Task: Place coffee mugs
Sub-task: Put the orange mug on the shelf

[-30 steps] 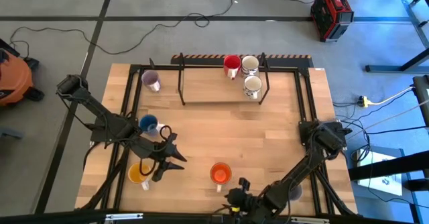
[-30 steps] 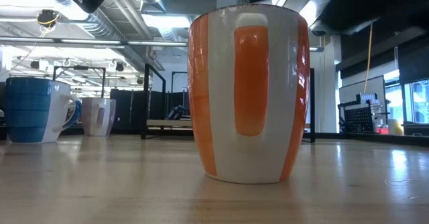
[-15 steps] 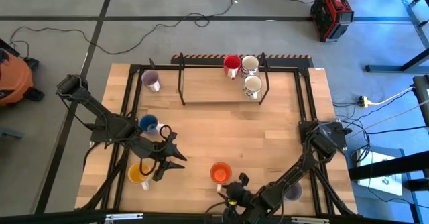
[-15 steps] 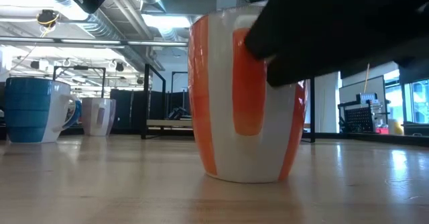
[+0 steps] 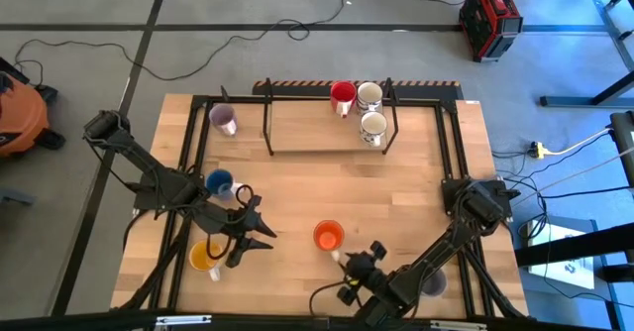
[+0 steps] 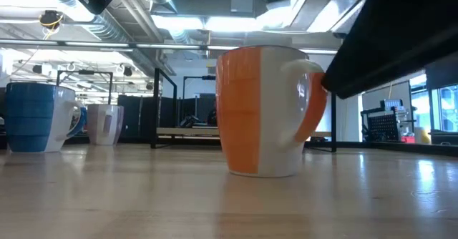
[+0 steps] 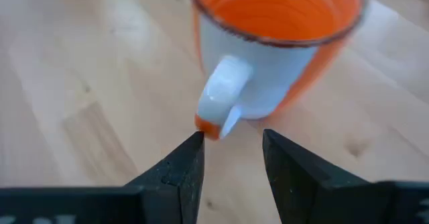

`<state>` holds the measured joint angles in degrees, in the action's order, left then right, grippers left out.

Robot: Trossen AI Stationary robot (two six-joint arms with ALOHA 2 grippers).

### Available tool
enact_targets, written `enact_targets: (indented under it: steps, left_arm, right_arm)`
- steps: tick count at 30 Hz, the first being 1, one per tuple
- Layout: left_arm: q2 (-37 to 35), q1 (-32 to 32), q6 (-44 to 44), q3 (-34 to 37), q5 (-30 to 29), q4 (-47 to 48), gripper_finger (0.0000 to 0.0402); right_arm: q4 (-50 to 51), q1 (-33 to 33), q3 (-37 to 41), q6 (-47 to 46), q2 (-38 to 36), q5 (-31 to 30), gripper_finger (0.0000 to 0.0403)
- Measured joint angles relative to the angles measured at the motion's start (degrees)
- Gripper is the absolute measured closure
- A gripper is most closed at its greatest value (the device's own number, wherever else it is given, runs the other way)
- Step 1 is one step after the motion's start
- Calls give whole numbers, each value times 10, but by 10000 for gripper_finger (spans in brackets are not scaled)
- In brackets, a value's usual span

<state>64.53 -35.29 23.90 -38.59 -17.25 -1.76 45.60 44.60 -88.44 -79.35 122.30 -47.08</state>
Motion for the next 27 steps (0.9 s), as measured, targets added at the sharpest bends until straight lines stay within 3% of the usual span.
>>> enact_targets:
  steps: [7,13,27]
  left_arm:
    - [0,0,0,0,-2,0,266]
    - [0,0,0,0,-1,0,266]
    - [0,0,1,0,-11,0,266]
  right_arm:
    - [-70,9,0,-2,-3,8,261]
    - [-51,1,0,-18,-3,-28,261]
    - [-55,-28,0,-29,10,-34,261]
